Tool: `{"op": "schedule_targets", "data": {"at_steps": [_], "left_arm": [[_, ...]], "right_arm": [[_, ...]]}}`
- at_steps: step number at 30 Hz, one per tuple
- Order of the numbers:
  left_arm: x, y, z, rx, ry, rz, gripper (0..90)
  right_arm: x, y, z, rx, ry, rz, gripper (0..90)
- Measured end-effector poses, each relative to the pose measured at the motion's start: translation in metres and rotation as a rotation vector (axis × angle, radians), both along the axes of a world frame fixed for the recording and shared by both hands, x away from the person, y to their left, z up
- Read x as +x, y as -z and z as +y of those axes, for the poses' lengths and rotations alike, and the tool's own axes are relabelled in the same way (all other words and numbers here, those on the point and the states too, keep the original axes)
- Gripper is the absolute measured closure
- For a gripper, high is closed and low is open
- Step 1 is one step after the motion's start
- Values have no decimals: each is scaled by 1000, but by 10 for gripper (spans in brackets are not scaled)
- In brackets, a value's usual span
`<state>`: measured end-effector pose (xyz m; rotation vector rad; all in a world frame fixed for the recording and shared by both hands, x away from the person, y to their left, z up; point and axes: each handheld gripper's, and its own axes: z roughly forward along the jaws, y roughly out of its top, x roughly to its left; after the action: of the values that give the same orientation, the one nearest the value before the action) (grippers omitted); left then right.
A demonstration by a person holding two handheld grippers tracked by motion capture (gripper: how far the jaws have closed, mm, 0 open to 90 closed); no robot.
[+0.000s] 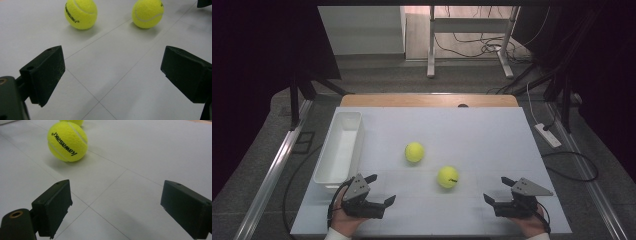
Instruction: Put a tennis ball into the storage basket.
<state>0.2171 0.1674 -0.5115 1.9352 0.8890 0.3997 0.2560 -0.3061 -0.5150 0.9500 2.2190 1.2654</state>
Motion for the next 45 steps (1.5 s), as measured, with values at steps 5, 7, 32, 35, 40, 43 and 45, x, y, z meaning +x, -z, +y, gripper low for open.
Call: {"op": "schedule_targets", "data": {"at_steps": [5, 7, 32, 35, 40, 43, 45], "left_arm": [[1, -3, -4, 15, -12, 2, 61], [2, -4, -4, 16, -18, 4, 61], [14, -20, -9, 8, -23, 11, 64], [15, -22, -10, 6, -28, 13, 65], [18, -25, -10, -7, -38, 14, 66], [20, -26, -11, -11, -38, 14, 67], [22, -27, -12, -10, -35, 12, 67]], "right_arm": [[0, 0, 0, -3, 1, 2, 95], [0, 0, 0, -3, 1, 1, 95], [1, 0, 2, 0, 0, -6, 97], [1, 0, 2, 0, 1, -6, 97], [1, 0, 1, 4, -2, -6, 97], [1, 0, 2, 8, -4, -3, 98], [1, 0, 2, 20, -11, -2, 99]]}}
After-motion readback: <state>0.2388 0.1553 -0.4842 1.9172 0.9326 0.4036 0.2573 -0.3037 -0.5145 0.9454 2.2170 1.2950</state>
